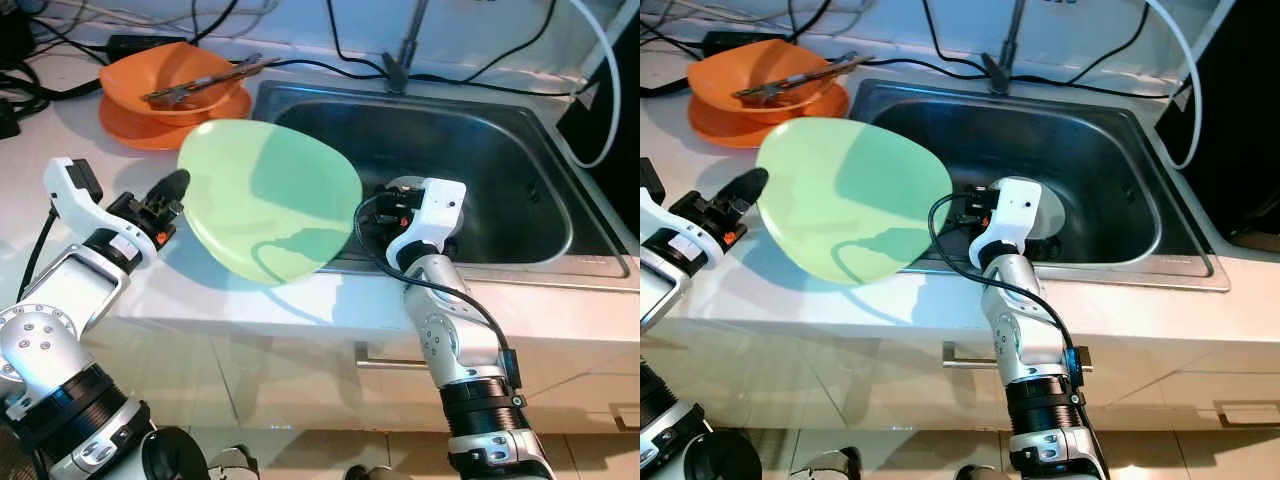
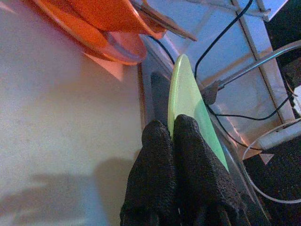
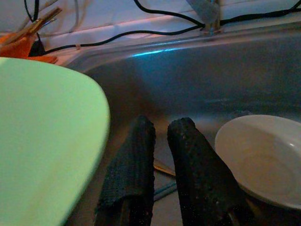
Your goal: Kitchen organization
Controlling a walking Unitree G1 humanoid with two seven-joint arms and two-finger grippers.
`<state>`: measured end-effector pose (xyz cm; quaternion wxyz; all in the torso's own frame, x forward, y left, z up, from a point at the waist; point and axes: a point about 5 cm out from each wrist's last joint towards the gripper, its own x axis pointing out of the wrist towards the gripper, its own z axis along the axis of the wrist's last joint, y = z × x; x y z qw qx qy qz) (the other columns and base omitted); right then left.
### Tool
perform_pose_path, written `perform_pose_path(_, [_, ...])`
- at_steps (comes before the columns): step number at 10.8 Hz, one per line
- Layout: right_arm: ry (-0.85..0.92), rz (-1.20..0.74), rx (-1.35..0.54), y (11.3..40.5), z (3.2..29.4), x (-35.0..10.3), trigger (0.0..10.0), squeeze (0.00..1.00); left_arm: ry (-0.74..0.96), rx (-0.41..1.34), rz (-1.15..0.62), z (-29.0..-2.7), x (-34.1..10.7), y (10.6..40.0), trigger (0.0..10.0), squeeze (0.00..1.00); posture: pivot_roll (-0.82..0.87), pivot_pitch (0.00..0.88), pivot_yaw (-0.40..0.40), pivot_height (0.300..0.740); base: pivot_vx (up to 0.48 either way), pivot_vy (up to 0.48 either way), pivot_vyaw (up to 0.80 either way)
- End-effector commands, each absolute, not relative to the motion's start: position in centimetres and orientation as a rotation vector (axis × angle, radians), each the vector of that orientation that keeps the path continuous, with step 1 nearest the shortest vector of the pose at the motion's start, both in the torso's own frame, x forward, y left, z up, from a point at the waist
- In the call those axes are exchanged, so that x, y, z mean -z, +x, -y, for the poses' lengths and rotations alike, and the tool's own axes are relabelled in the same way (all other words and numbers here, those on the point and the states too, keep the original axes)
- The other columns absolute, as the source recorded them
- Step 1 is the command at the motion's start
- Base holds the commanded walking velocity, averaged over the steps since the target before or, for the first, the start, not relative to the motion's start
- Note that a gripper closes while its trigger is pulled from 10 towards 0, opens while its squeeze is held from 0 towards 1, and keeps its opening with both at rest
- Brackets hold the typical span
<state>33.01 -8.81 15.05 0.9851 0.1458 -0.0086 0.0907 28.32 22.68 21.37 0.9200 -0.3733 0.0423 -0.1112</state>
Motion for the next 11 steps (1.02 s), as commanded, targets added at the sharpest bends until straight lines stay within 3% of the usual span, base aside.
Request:
perform_pose_path(1, [0.302, 0.013, -0.166, 33.1, 9.4, -15.0, 10.0, 1.00, -0.765, 0.272, -0.047, -21.9, -22.3, 28.6, 10.0, 0.00, 0.04, 0.075, -0.093, 0.740, 0.000, 0.000, 0.00])
perform_pose_path(11, [0.372, 0.062, -0.108, 34.1, 11.5, -16.5, 10.0, 1.00, -0.869, 0.343, 0.066, -19.7, -23.8, 29.9, 10.0, 0.00, 0.03, 0.086, -0.097, 0.740, 0.000, 0.000, 0.00])
